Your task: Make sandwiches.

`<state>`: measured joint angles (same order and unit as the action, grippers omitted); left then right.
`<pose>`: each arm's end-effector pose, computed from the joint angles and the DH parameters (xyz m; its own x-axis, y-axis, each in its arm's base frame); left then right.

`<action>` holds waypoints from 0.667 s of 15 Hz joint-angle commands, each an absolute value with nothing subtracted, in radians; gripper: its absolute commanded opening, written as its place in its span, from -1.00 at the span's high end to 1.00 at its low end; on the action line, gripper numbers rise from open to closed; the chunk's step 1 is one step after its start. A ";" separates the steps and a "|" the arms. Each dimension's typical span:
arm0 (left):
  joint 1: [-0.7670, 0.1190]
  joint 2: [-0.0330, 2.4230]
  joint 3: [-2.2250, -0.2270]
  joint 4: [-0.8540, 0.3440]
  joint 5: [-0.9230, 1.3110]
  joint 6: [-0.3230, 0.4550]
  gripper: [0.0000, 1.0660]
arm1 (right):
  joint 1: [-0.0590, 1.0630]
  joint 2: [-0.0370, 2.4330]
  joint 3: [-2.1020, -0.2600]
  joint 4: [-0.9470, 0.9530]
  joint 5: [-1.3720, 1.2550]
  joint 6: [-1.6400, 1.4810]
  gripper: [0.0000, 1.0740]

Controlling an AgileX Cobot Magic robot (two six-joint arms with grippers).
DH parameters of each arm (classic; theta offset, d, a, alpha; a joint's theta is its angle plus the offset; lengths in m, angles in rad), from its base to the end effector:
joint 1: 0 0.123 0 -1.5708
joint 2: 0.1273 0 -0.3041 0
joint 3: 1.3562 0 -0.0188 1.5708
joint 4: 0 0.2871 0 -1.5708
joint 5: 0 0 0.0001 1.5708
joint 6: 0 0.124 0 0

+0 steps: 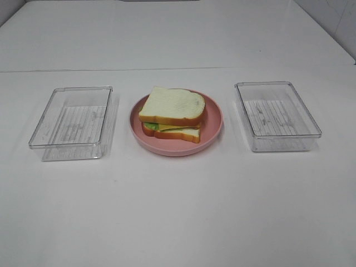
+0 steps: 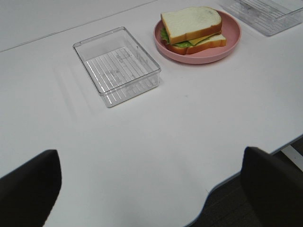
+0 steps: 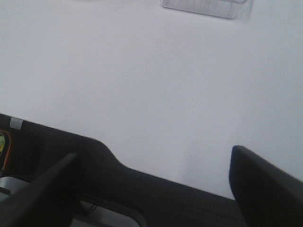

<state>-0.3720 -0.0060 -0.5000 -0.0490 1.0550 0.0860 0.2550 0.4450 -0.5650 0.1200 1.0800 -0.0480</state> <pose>0.0321 -0.0182 0.2807 -0.3892 0.2181 -0.8950 0.4235 0.9051 0.0364 0.0943 0.0381 0.2709 -0.7422 -0.1845 -0.6443 -0.3102 0.9467 0.0863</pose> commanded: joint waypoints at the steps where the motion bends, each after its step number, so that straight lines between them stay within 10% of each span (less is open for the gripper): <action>1: -0.374 -0.014 -0.498 -0.048 1.045 0.082 -0.83 | 0.258 0.321 -0.520 0.112 1.090 -0.089 -0.46; 10: -0.374 -0.014 -0.498 -0.049 1.045 0.082 -0.83 | 0.258 0.128 -0.517 0.128 1.083 -0.141 -0.42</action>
